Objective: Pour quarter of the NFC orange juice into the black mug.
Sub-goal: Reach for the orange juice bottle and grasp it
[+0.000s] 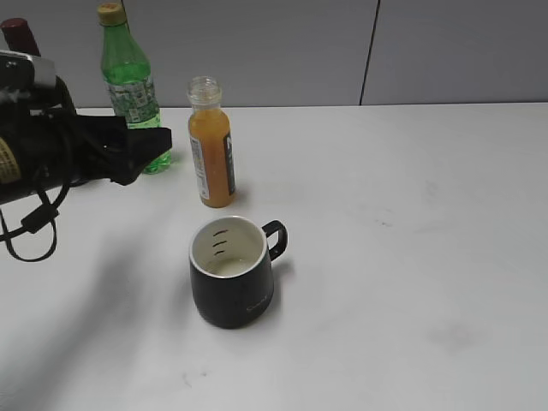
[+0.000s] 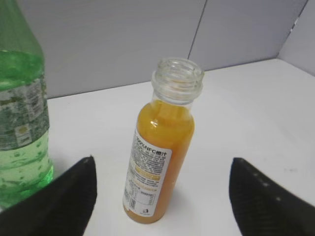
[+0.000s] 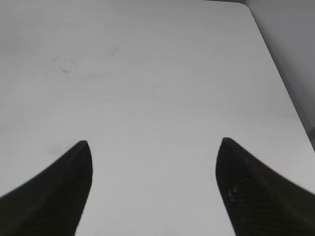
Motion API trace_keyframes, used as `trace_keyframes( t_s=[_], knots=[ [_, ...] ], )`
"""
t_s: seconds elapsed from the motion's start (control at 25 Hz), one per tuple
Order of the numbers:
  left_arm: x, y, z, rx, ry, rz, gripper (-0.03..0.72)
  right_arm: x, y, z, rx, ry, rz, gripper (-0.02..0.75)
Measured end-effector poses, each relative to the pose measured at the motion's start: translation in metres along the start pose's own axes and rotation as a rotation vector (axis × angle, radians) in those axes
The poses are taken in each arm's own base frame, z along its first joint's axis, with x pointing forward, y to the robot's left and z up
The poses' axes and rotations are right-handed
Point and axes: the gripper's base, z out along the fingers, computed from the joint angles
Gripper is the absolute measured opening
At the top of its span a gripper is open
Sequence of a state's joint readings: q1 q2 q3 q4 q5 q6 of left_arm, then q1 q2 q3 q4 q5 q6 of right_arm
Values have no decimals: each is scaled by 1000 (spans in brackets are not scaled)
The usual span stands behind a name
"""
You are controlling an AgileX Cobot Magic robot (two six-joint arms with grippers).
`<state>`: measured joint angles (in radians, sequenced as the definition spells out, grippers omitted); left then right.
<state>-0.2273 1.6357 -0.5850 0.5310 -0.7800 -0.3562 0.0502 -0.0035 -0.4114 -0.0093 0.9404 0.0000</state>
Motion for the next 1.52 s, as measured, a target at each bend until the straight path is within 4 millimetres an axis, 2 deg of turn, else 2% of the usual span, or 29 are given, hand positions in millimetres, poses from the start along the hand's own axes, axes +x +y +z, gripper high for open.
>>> trace_keyframes(
  t_s=[0.4, 0.88, 1.16, 1.52],
  knots=[
    [26, 21, 55, 120, 67, 96, 691, 0, 0, 0, 0, 0, 0, 594],
    [45, 18, 110, 165, 71, 135, 694, 0, 0, 0, 0, 0, 0, 594],
    [56, 15, 134, 182, 74, 140, 694, 0, 0, 0, 0, 0, 0, 593],
    [73, 12, 151, 182, 79, 111, 683, 0, 0, 0, 0, 0, 0, 593]
  ],
)
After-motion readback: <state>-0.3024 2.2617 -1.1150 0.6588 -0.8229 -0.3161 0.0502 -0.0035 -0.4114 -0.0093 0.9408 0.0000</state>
